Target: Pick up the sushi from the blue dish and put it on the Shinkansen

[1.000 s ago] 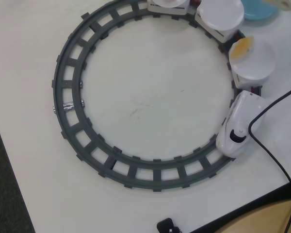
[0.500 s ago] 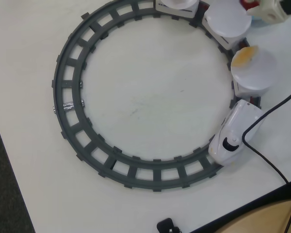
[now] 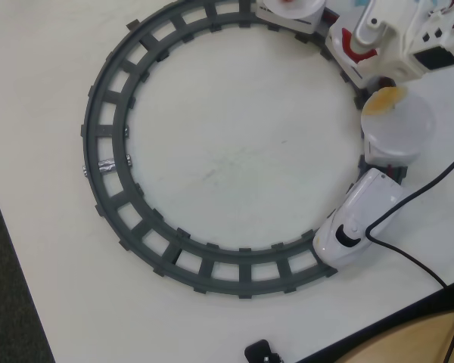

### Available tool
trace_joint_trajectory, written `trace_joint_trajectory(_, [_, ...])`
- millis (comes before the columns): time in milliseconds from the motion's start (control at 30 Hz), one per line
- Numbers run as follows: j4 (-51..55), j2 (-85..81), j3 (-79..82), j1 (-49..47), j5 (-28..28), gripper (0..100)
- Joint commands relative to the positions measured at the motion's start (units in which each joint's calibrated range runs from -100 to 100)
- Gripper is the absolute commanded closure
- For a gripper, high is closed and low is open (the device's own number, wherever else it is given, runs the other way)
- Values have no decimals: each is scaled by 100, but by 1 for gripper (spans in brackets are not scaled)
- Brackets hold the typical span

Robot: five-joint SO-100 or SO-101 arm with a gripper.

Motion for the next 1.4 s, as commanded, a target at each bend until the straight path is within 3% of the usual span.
trace_joint_trajectory(0, [603, -425, -210, 76, -658, 98])
trace_joint_trajectory(167, [1501, -993, -353, 296, -1219, 98])
trace_joint_trajectory(433, [1613, -1469, 95, 419, -1964, 93])
trace_joint_trajectory(900, [132, -834, 1244, 604, -1985, 92])
trace_joint_trajectory(1367, [4, -600, 1989, 384, -1927, 93])
